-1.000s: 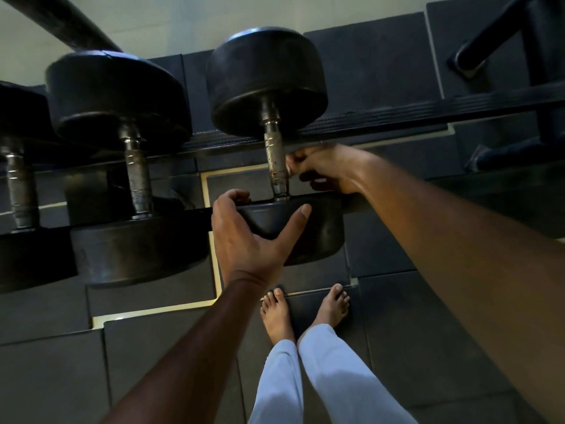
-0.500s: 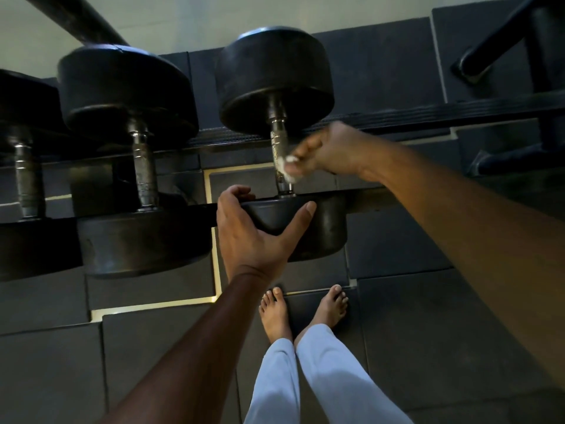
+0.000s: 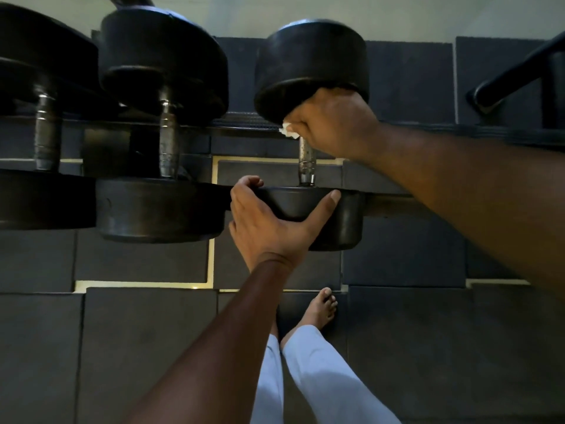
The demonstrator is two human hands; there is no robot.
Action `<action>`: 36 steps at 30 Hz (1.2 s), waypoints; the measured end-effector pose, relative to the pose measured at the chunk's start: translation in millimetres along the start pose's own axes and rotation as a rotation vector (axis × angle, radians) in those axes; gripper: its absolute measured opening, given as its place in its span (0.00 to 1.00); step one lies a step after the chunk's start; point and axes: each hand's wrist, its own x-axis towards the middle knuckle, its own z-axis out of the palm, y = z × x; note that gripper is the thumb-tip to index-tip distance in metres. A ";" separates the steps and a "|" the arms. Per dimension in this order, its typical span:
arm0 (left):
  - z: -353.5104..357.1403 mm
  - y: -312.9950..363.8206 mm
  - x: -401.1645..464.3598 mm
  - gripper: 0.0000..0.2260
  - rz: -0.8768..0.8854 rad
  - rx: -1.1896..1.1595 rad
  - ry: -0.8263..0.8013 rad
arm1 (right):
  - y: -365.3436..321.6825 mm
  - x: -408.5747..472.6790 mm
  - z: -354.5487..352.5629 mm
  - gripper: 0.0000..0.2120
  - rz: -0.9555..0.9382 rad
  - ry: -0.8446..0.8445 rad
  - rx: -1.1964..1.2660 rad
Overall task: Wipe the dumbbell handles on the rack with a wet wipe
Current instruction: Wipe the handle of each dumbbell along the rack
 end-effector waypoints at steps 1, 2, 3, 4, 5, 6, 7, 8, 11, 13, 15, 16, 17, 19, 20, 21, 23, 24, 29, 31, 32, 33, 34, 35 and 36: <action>0.3 0.0 0.0 0.46 -0.003 -0.008 -0.001 | -0.2 0.3 -3.5 0.14 0.005 -0.052 0.012; 0.4 -0.6 0.6 0.46 -0.002 -0.015 0.001 | -0.5 1.4 -8.2 0.15 0.008 -0.116 0.014; 0.3 -1.5 1.1 0.46 -0.003 -0.023 0.004 | -0.6 2.9 -12.2 0.16 0.006 -0.175 0.016; 0.5 -2.6 1.8 0.46 -0.003 -0.032 0.004 | -0.9 4.9 -16.0 0.17 0.009 -0.235 0.008; 0.9 -3.6 2.7 0.46 -0.002 -0.042 0.002 | -2.2 7.0 -19.1 0.18 0.009 -0.288 -0.007; 1.1 -4.6 2.7 0.47 -0.002 -0.054 -0.004 | -4.1 9.6 -21.5 0.18 0.009 -0.347 -0.020; 1.8 -4.9 2.3 0.48 -0.004 -0.066 -0.012 | -6.3 11.9 -23.9 0.18 0.003 -0.402 -0.028; 2.1 -5.2 2.4 0.49 -0.007 -0.077 -0.019 | -7.9 15.1 -24.9 0.17 0.007 -0.458 -0.027; 2.0 -6.4 3.6 0.50 -0.006 -0.092 -0.034 | -7.9 25.6 -26.7 0.13 0.012 -0.584 -0.007; 1.4 -9.8 5.0 0.51 0.010 -0.103 -0.076 | -7.0 30.2 -29.2 0.13 0.013 -0.635 0.009; -1.3 -13.5 5.2 0.51 0.022 -0.121 -0.131 | -7.2 32.7 -27.8 0.13 0.016 -0.672 0.006; -2.1 -14.9 5.5 0.51 0.026 -0.128 -0.148 | -7.8 33.9 -26.8 0.13 0.012 -0.691 0.000; -2.5 -15.4 5.5 0.51 0.030 -0.131 -0.157 | -8.8 35.2 -26.1 0.13 0.000 -0.714 -0.006; -3.8 -15.3 6.1 0.51 0.040 -0.128 -0.163 | -12.3 39.6 -24.1 0.14 -0.031 -0.754 -0.024; -4.3 -15.2 6.2 0.51 0.044 -0.126 -0.166 | -14.4 41.5 -22.4 0.14 -0.040 -0.775 -0.030; -4.5 -15.1 6.3 0.51 0.042 -0.126 -0.171 | -15.9 42.5 -20.8 0.14 -0.037 -0.797 -0.027; -4.9 -15.6 6.3 0.51 0.030 -0.126 -0.179 | -17.3 41.6 -16.4 0.13 -0.018 -0.824 -0.011; -5.2 -15.8 6.5 0.51 0.027 -0.128 -0.181 | -17.7 39.7 -14.6 0.12 -0.016 -0.827 -0.007; -4.9 -17.6 7.1 0.52 0.027 -0.130 -0.190 | -19.8 31.7 -3.2 0.10 -0.043 -0.838 0.019; -4.7 -18.9 7.2 0.52 0.033 -0.129 -0.190 | -21.7 30.4 0.1 0.10 -0.049 -0.845 0.018; -5.0 -19.0 7.2 0.52 0.037 -0.128 -0.188 | -23.1 29.5 1.1 0.10 -0.050 -0.842 0.016; -5.0 -19.1 7.3 0.51 0.041 -0.127 -0.187 | -24.1 29.0 2.0 0.10 -0.042 -0.838 0.017; -4.9 -18.9 7.4 0.51 0.044 -0.125 -0.186 | -25.5 28.0 1.7 0.10 -0.032 -0.834 0.023; -4.8 -19.1 7.6 0.51 0.048 -0.123 -0.186 | -26.4 27.8 1.7 0.10 -0.027 -0.831 0.033; -4.8 -19.1 7.7 0.51 0.052 -0.122 -0.188 | -26.6 27.8 1.8 0.09 -0.028 -0.833 0.050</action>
